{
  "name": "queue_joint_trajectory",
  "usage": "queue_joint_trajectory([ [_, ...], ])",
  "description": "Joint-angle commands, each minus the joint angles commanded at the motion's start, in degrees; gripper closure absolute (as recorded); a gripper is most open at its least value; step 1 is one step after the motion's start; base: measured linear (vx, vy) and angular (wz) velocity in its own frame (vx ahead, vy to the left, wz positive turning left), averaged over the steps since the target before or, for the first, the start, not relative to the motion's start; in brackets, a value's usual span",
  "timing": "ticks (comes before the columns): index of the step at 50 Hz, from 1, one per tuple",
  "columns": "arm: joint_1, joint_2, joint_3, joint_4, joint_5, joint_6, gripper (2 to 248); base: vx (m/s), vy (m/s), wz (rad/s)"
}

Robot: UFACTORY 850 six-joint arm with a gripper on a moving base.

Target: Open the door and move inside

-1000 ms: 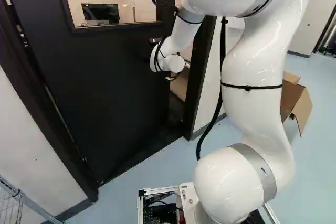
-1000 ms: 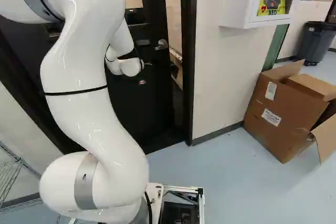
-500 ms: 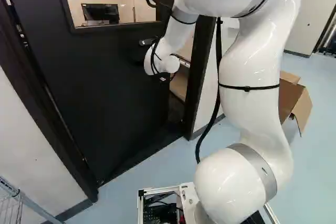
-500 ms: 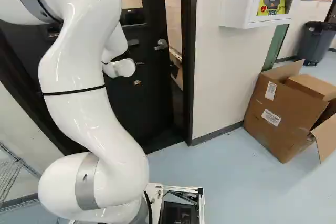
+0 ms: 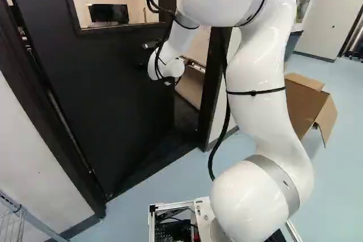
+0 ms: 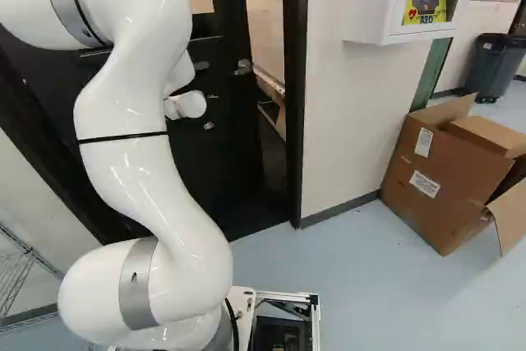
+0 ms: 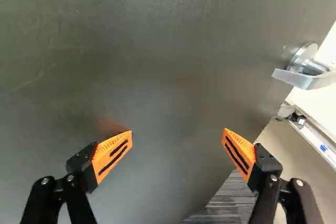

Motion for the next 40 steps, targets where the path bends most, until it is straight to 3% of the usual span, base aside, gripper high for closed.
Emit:
queue_joint_trajectory([
  [20,1.65,-4.30,-5.57,0.00,0.00,0.00,3,0.000,0.000,0.000],
  [40,1.50,0.42,0.54,0.00,0.00,0.00,3,0.000,0.000,0.000],
])
